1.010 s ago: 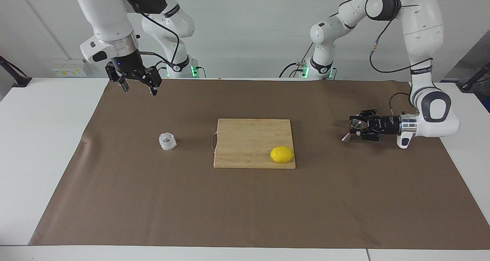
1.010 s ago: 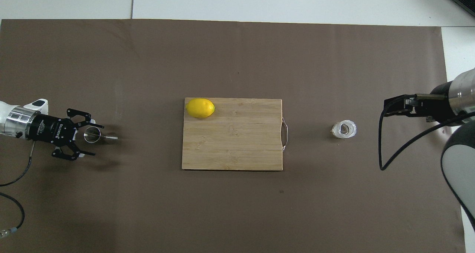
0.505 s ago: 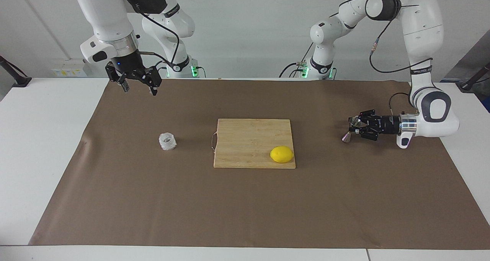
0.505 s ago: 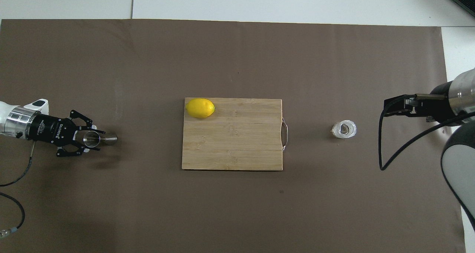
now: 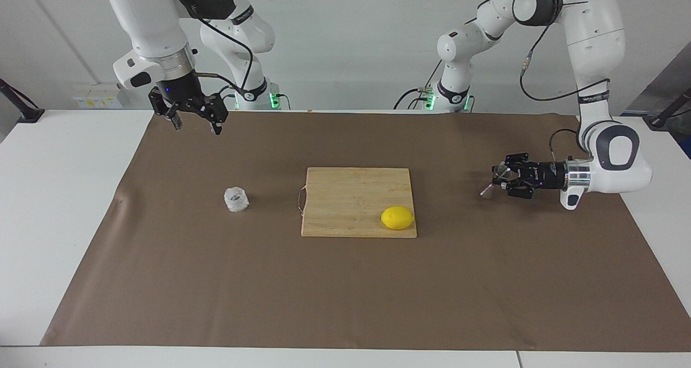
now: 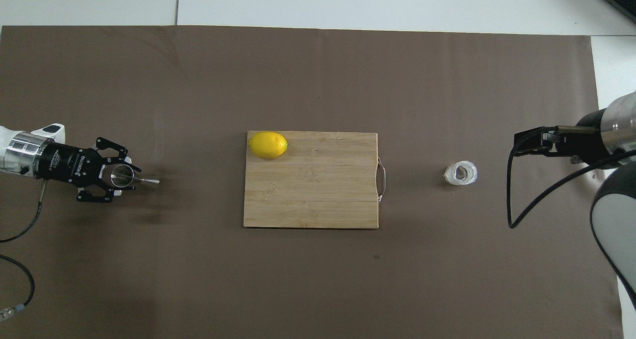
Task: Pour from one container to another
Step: 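Close the left gripper around the metal cup, then lift the metal cup with the left gripper over the wooden board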
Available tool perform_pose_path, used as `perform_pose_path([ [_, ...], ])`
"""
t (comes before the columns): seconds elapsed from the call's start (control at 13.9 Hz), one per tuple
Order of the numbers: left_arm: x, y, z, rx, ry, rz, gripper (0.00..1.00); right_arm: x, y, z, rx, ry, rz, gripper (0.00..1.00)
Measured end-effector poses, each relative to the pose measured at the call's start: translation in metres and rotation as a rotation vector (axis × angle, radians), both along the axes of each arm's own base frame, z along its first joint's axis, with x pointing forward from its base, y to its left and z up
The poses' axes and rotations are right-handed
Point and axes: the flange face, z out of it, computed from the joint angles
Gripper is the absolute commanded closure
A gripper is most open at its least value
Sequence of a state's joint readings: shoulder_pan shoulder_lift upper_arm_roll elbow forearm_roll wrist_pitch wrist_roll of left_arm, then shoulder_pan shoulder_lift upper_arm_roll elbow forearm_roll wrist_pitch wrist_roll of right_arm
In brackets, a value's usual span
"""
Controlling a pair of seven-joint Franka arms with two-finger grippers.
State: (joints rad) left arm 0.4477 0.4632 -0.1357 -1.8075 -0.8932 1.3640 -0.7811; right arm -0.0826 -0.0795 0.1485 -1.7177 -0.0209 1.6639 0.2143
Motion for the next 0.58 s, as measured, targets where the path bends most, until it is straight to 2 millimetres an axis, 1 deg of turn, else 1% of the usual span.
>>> perform_pose_path([
  [0.14, 0.007, -0.014, 0.017, 0.009, 0.03, 0.007, 0.6, 0.0, 0.0, 0.0, 0.0, 0.0, 0.0, 0.0],
  [0.36, 0.016, -0.042, 0.04, 0.011, 0.044, 0.009, 0.6, 0.0, 0.0, 0.0, 0.0, 0.0, 0.0, 0.0],
  [0.51, 0.022, -0.064, 0.049, -0.005, 0.039, 0.016, 0.6, 0.0, 0.0, 0.0, 0.0, 0.0, 0.0, 0.0],
  [0.58, 0.026, -0.079, 0.055, -0.015, 0.047, 0.024, 0.6, 0.0, 0.0, 0.0, 0.0, 0.0, 0.0, 0.0],
])
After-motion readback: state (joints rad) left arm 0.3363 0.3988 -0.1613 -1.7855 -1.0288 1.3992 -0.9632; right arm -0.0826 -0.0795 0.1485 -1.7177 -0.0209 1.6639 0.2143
